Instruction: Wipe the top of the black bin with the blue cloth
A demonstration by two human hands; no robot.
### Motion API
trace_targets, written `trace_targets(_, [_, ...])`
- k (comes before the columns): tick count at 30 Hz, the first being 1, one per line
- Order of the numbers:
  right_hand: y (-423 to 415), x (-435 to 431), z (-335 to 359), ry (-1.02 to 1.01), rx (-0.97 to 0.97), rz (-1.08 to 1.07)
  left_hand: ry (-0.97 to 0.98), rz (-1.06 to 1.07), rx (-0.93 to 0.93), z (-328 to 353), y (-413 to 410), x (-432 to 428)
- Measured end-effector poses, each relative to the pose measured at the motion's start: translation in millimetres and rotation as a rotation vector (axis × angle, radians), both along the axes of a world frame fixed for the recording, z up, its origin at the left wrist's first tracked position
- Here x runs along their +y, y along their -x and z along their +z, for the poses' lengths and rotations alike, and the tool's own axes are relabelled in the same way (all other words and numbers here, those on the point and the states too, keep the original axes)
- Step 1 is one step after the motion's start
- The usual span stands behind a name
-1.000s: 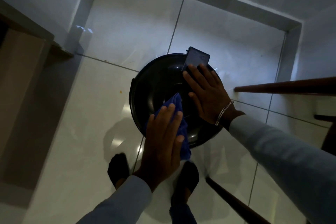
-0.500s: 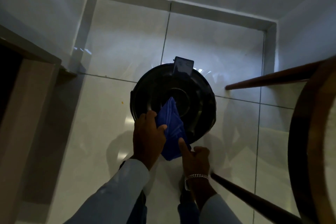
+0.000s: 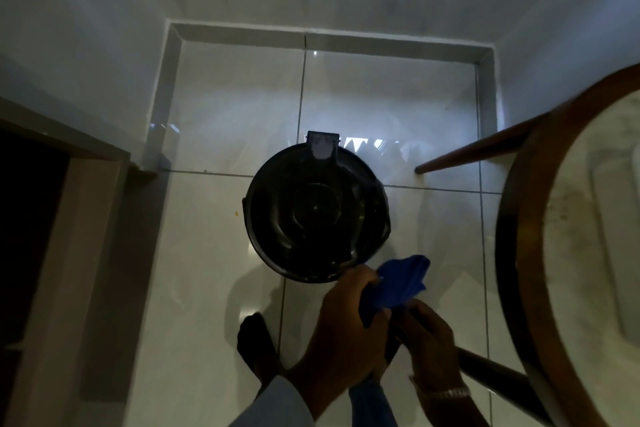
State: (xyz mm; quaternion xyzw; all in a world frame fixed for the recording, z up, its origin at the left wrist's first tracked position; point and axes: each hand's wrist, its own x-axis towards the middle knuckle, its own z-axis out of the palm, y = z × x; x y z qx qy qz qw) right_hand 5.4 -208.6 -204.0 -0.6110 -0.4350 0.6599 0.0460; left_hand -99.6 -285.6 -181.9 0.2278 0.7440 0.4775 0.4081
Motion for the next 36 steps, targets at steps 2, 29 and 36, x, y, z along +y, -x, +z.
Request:
trace_targets(2, [-21.6,21.0,38.0,-0.062,0.058,-0.018,-0.053,-0.069,-0.168,36.0,-1.4,18.4])
trace_targets(29, [-146.2,266.0,106.5,-0.679,-0.373,0.111,-0.103,-0.684,0.544,97.6,-104.6,311.8])
trace_targets(36, [-171.5,263.1,138.8,-0.661,-0.525,0.218,-0.104,-1.333,1.043,92.1,-110.1,272.0])
